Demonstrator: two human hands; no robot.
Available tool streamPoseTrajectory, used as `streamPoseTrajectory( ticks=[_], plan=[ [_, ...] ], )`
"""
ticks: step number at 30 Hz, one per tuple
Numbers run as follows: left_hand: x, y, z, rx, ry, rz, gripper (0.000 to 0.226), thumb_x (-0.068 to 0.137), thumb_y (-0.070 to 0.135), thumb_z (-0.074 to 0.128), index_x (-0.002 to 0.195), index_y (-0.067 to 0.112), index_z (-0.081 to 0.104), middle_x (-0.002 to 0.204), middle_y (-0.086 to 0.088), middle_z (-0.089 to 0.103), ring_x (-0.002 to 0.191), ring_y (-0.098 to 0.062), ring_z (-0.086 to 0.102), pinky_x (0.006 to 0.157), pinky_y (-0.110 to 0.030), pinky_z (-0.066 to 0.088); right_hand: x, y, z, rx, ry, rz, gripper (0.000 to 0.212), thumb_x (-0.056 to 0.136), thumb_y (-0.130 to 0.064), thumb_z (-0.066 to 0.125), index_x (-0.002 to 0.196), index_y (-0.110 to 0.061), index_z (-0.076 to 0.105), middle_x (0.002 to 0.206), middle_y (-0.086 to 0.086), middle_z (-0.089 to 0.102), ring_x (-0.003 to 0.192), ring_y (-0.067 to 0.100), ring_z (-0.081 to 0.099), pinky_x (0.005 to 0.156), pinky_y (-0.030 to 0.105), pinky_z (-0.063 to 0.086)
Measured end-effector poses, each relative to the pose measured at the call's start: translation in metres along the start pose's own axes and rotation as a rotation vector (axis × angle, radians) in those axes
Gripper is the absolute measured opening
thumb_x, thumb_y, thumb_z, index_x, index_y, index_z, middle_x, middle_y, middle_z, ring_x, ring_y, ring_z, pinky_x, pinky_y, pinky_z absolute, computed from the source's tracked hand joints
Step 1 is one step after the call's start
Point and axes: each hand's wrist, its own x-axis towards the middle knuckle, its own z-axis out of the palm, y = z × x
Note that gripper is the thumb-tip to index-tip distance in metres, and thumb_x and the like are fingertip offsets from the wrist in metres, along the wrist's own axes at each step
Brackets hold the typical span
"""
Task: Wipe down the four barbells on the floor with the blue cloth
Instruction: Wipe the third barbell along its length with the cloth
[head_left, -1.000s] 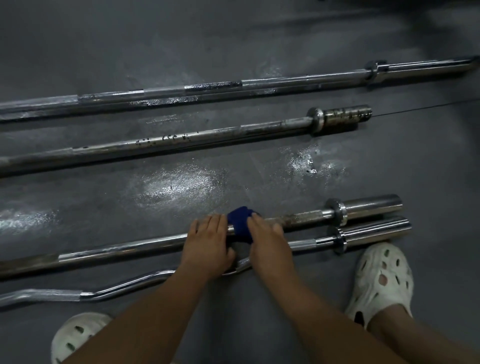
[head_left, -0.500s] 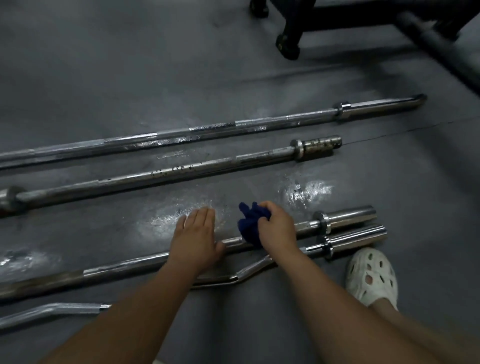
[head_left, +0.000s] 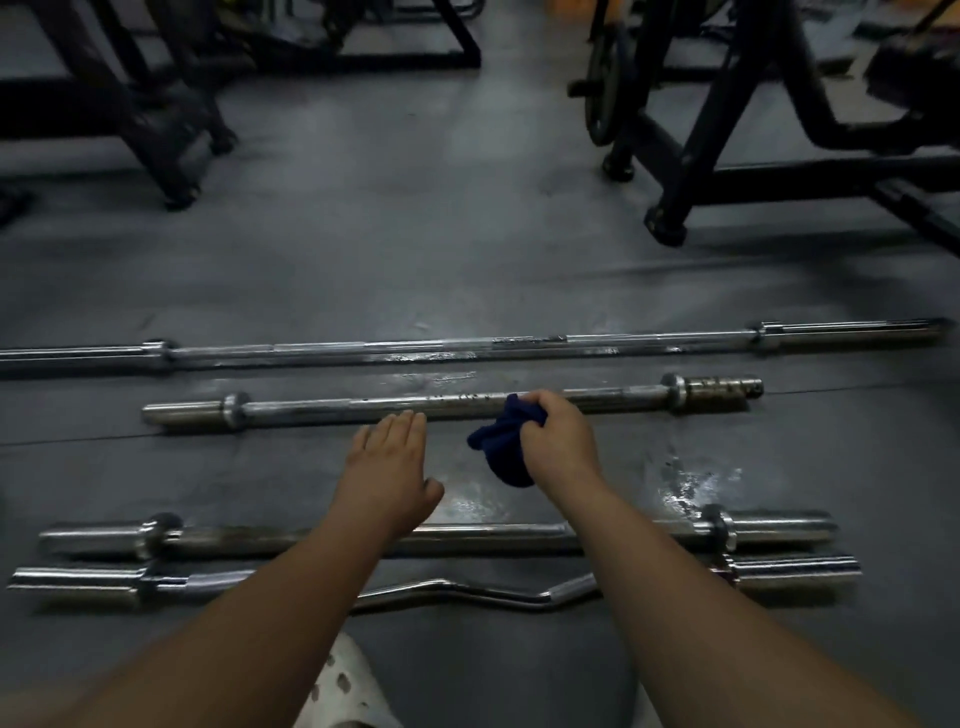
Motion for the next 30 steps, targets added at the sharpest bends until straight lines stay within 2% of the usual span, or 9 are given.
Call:
streamPoseTrajectory(
  ticks=[2, 6, 10, 14, 18, 22, 26, 30],
  plan=[
    [-0.009, -0.004, 0.004, -0.001, -0.051, -0.029, 0.083, 0.094, 0.049, 0.043, 0.158, 0.013, 0.004, 0.166, -0.006, 0.009, 0.151, -0.022, 0.010, 0.122, -0.042, 0.009, -0.006, 0.005, 0.009, 0.015, -0.025, 0.013, 0.031, 0.081, 0.005, 0.045, 0.090, -0.018, 0.064, 0.083, -0.001, 0.062, 0.077, 0.014, 0.058, 0.059, 0.025, 0.043],
    [-0.014, 0.003, 0.026, -0.054, -0.079, -0.065, 0.081, 0.091, 0.048, 0.046, 0.156, 0.013, 0.011, 0.162, -0.007, 0.020, 0.145, -0.025, 0.024, 0.119, -0.041, 0.018, -0.013, 0.020, 0.023, -0.067, -0.067, 0.053, 0.030, 0.082, 0.003, 0.047, 0.087, -0.022, 0.063, 0.082, -0.003, 0.063, 0.076, 0.014, 0.058, 0.058, 0.025, 0.041],
    [-0.001, 0.003, 0.052, -0.128, -0.097, -0.050, 0.082, 0.092, 0.049, 0.047, 0.156, 0.015, 0.008, 0.163, -0.005, 0.017, 0.148, -0.023, 0.018, 0.121, -0.042, 0.013, 0.005, 0.028, 0.040, -0.126, -0.100, 0.070, 0.032, 0.084, 0.004, 0.046, 0.089, -0.022, 0.064, 0.085, -0.003, 0.064, 0.076, 0.009, 0.058, 0.055, 0.024, 0.040],
    [0.027, -0.018, 0.069, -0.140, -0.102, -0.031, 0.083, 0.092, 0.047, 0.049, 0.156, 0.015, 0.007, 0.163, -0.004, 0.015, 0.149, -0.022, 0.016, 0.123, -0.042, 0.011, 0.024, 0.042, 0.068, -0.135, -0.110, 0.099, 0.034, 0.084, 0.003, 0.047, 0.090, -0.026, 0.063, 0.095, 0.001, 0.062, 0.081, 0.012, 0.058, 0.059, 0.022, 0.040],
    [0.071, -0.037, 0.077, -0.152, -0.087, -0.032, 0.084, 0.092, 0.048, 0.048, 0.157, 0.014, 0.007, 0.165, -0.006, 0.013, 0.150, -0.023, 0.015, 0.122, -0.043, 0.011, 0.050, 0.053, 0.093, -0.167, -0.094, 0.129, 0.037, 0.083, 0.003, 0.047, 0.086, -0.030, 0.062, 0.089, -0.005, 0.063, 0.078, 0.005, 0.056, 0.057, 0.020, 0.037],
    [0.114, -0.045, 0.092, -0.156, -0.111, -0.008, 0.083, 0.094, 0.047, 0.044, 0.158, 0.014, 0.002, 0.166, -0.006, 0.006, 0.152, -0.022, 0.009, 0.123, -0.045, 0.009, 0.083, 0.064, 0.110, -0.178, -0.100, 0.143, 0.035, 0.081, 0.002, 0.048, 0.088, -0.028, 0.064, 0.088, -0.006, 0.065, 0.080, 0.010, 0.059, 0.062, 0.023, 0.044],
    [0.148, -0.049, 0.108, -0.188, -0.134, -0.021, 0.082, 0.093, 0.047, 0.045, 0.158, 0.014, 0.006, 0.166, -0.005, 0.009, 0.152, -0.021, 0.009, 0.123, -0.043, 0.010, 0.120, 0.069, 0.121, -0.178, -0.082, 0.080, 0.038, 0.078, 0.003, 0.049, 0.091, -0.029, 0.065, 0.095, -0.006, 0.064, 0.087, 0.011, 0.058, 0.071, 0.022, 0.046],
    [0.163, -0.062, 0.122, -0.152, -0.141, -0.031, 0.083, 0.090, 0.046, 0.049, 0.157, 0.015, 0.011, 0.165, -0.004, 0.012, 0.151, -0.020, 0.013, 0.122, -0.041, 0.010, 0.145, 0.074, 0.126, -0.157, -0.063, 0.049, 0.037, 0.075, 0.004, 0.049, 0.089, -0.027, 0.065, 0.092, -0.005, 0.066, 0.085, 0.012, 0.058, 0.067, 0.018, 0.040]
  ],
)
